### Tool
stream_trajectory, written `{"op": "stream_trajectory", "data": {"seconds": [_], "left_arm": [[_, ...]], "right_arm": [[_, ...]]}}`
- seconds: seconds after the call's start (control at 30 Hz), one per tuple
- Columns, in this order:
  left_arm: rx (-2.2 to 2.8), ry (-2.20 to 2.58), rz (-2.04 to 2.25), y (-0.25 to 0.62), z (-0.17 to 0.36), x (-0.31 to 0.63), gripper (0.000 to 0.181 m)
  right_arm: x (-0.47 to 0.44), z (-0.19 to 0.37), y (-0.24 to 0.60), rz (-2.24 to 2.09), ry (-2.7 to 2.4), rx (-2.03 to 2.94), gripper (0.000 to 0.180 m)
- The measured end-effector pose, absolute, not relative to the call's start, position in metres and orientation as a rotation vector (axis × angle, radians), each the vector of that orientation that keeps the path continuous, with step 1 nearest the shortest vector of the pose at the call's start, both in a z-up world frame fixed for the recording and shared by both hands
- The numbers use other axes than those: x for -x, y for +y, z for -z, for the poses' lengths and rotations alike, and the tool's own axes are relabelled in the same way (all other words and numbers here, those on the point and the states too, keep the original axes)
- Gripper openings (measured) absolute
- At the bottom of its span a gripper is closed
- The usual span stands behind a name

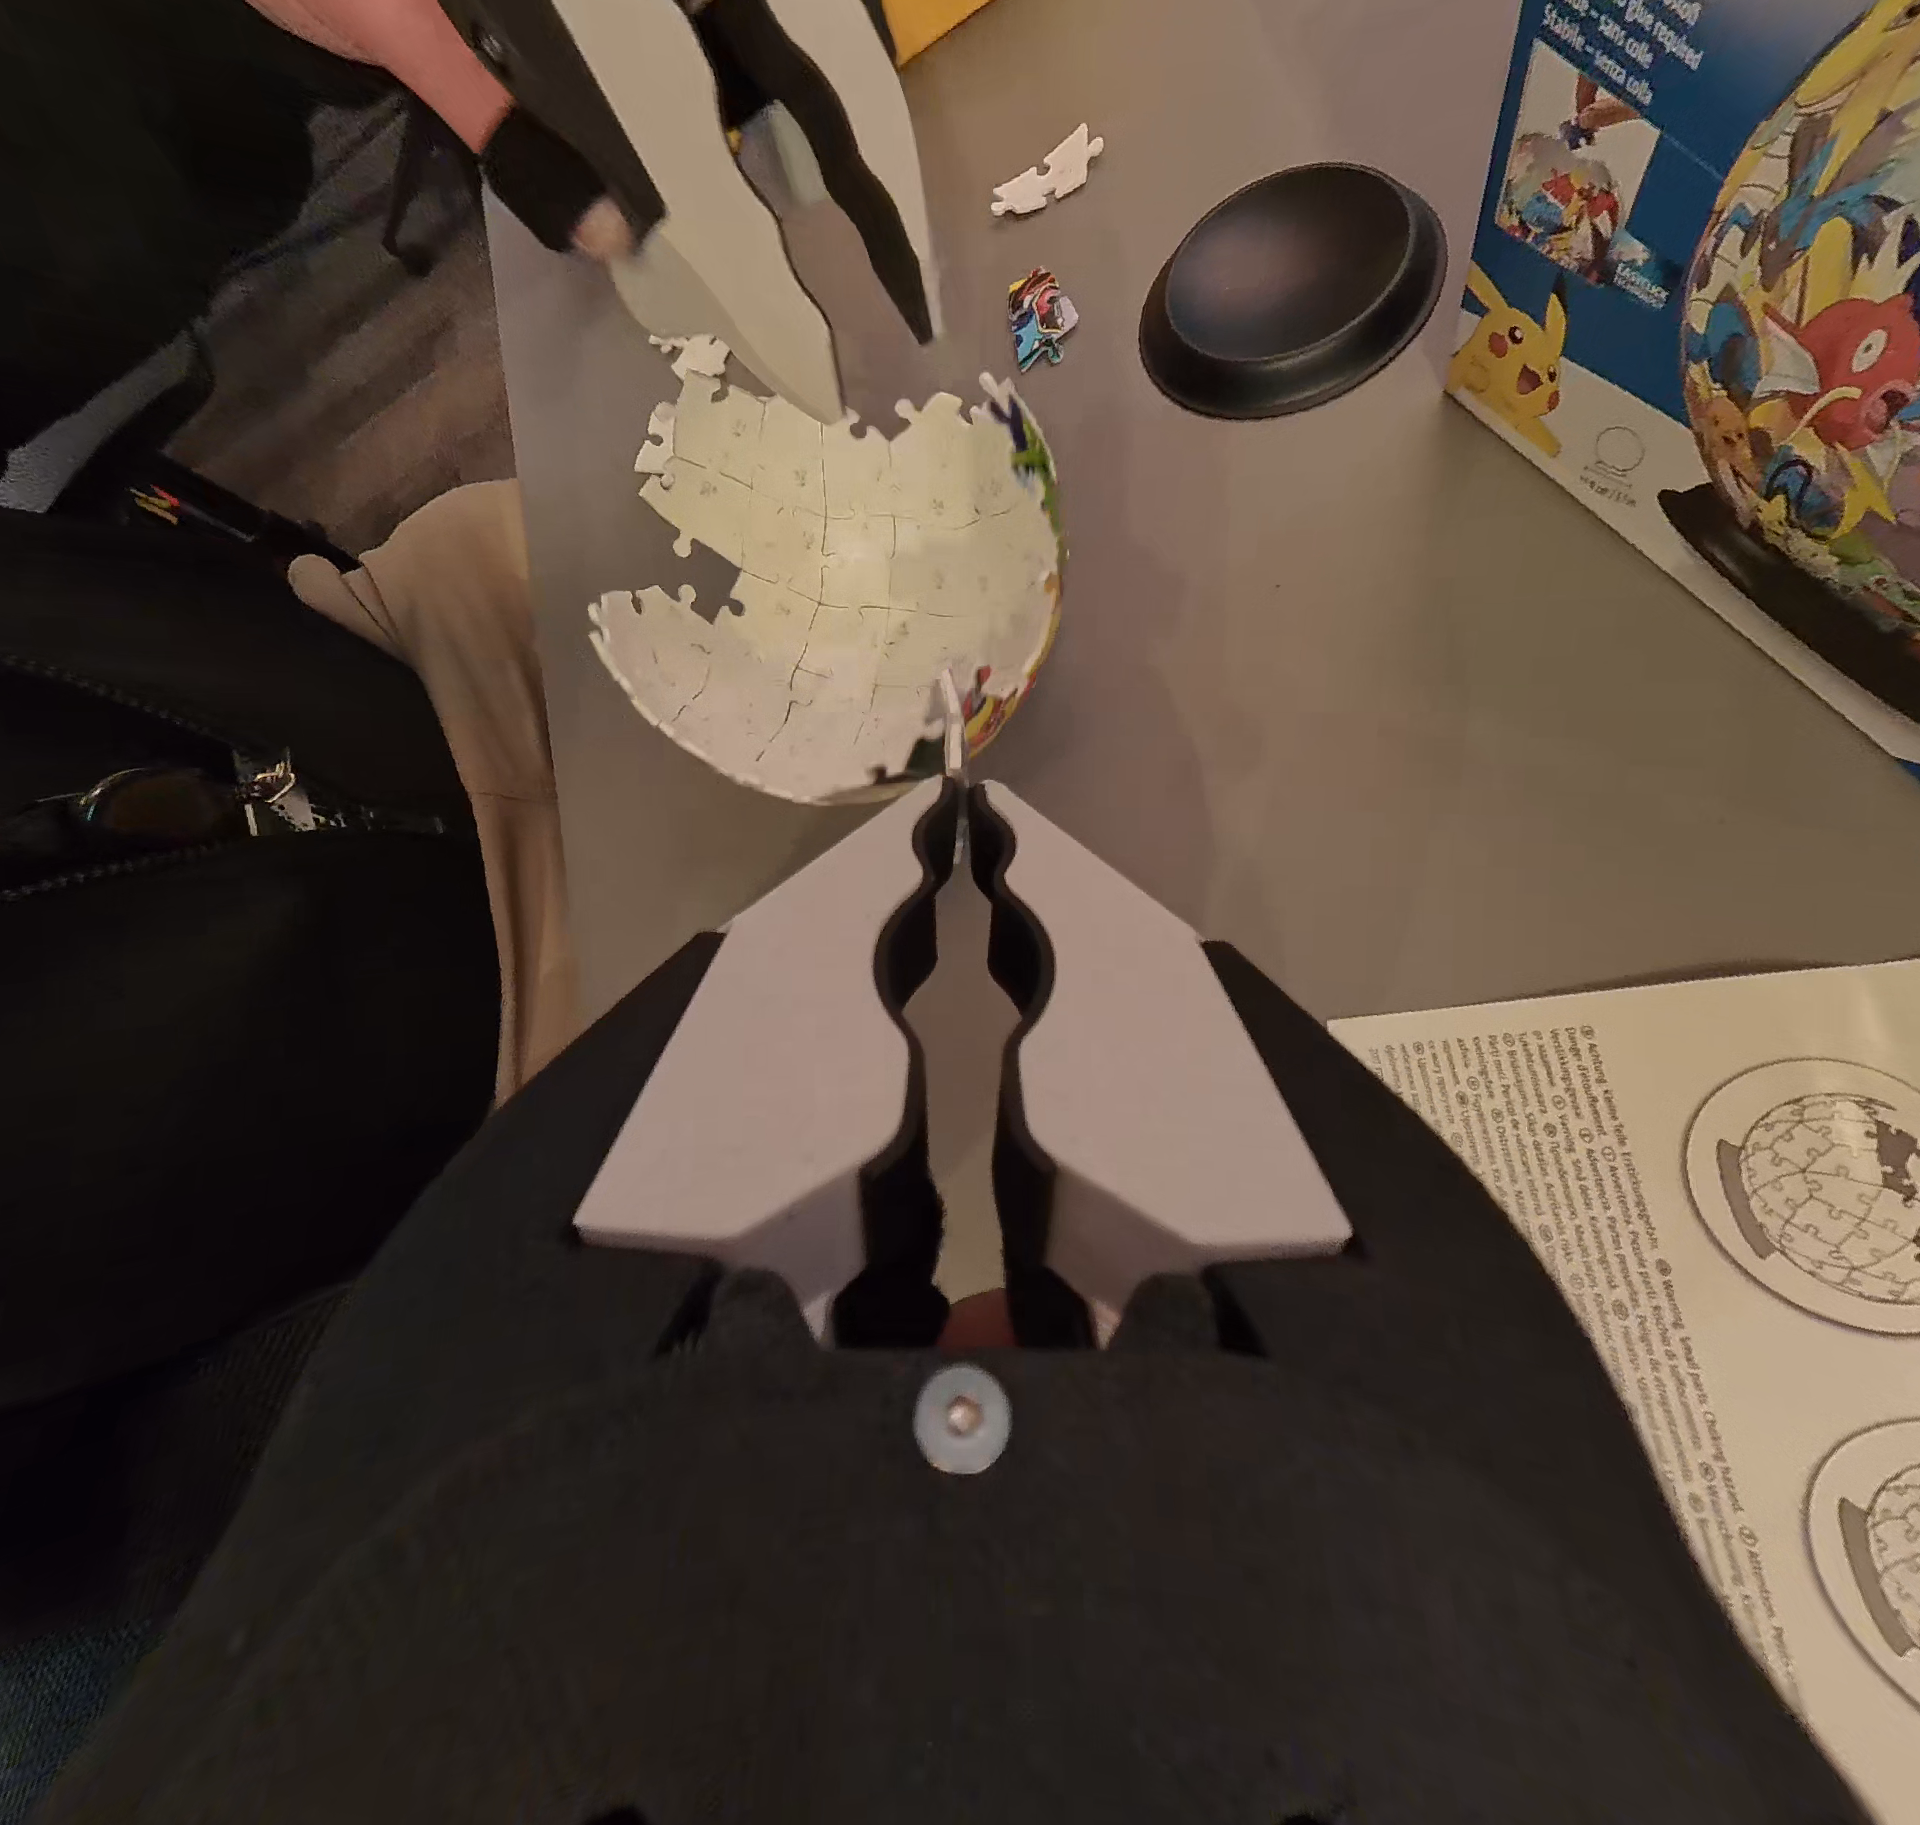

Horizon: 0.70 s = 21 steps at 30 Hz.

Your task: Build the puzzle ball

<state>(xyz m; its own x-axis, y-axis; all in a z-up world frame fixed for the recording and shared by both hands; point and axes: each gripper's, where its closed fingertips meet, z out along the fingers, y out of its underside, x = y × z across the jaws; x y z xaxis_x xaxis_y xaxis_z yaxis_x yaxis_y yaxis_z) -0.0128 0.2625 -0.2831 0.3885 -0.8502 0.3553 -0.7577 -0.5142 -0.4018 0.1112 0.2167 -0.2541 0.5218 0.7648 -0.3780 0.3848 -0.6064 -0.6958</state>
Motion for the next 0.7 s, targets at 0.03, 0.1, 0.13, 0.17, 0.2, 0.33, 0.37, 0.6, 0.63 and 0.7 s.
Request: {"op": "stream_trajectory", "data": {"seconds": [0.03,0.1,0.13,0.17,0.2,0.33,0.37,0.6,0.63,0.7], "left_arm": [[2.477,1.400,0.787,0.263,0.279,0.018,0.043],[2.494,1.335,0.774,0.258,0.275,0.028,0.048],[2.492,1.290,0.784,0.255,0.272,0.032,0.050],[2.482,1.226,0.784,0.255,0.268,0.038,0.051],[2.476,1.163,0.790,0.255,0.262,0.046,0.051],[2.491,0.923,0.957,0.229,0.251,0.069,0.056],[2.493,0.862,1.018,0.218,0.252,0.068,0.057],[2.467,0.646,1.246,0.189,0.262,0.038,0.067],[2.472,0.643,1.242,0.188,0.265,0.035,0.068],[2.471,0.621,1.219,0.190,0.268,0.032,0.069]], "right_arm": [[-0.112,0.254,0.216,-0.929,-0.925,2.218,0.000],[-0.113,0.255,0.214,-0.937,-0.913,2.209,0.000],[-0.113,0.256,0.213,-0.936,-0.912,2.207,0.000],[-0.114,0.256,0.212,-0.938,-0.909,2.203,0.000],[-0.114,0.256,0.210,-0.943,-0.907,2.198,0.000],[-0.113,0.256,0.205,-0.959,-0.907,2.178,0.000],[-0.112,0.256,0.204,-0.961,-0.913,2.173,0.000],[-0.098,0.265,0.199,-1.012,-0.934,2.158,0.000],[-0.097,0.267,0.197,-1.020,-0.938,2.157,0.000],[-0.093,0.269,0.194,-1.028,-0.950,2.156,0.000]]}}
